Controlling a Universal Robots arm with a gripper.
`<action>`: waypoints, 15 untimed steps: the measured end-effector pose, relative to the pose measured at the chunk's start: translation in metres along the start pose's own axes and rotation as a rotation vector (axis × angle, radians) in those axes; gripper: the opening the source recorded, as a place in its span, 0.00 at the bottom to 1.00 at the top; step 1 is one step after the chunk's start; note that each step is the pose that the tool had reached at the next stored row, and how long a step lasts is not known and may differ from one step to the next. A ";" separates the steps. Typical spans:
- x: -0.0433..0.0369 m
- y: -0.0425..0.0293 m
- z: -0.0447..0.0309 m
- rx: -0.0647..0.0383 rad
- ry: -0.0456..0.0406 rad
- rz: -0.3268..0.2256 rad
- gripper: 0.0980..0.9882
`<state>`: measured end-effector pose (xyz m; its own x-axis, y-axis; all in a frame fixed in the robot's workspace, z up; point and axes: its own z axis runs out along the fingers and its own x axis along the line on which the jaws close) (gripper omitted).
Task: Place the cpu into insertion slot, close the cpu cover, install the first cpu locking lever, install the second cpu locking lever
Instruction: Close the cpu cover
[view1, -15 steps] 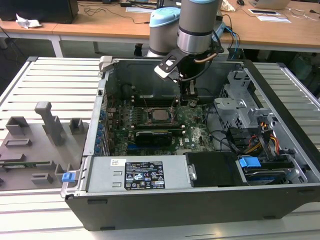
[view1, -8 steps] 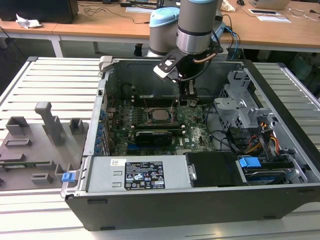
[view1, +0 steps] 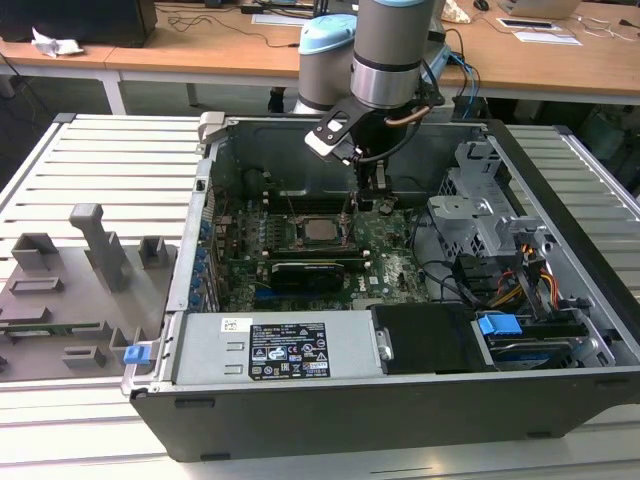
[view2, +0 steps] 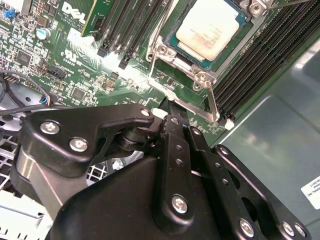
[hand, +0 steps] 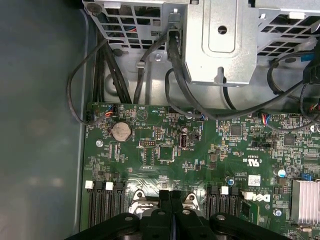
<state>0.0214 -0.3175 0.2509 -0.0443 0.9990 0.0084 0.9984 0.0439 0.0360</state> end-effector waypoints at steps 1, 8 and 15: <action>0.0000 -0.0002 0.0000 0.000 -0.0001 0.000 0.01; 0.0001 -0.0027 -0.0001 0.000 0.0000 0.000 0.01; 0.0002 -0.0056 -0.0002 0.000 -0.0001 0.000 0.01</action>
<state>0.0158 -0.3175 0.2509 -0.0442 0.9990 0.0083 0.9984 0.0439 0.0360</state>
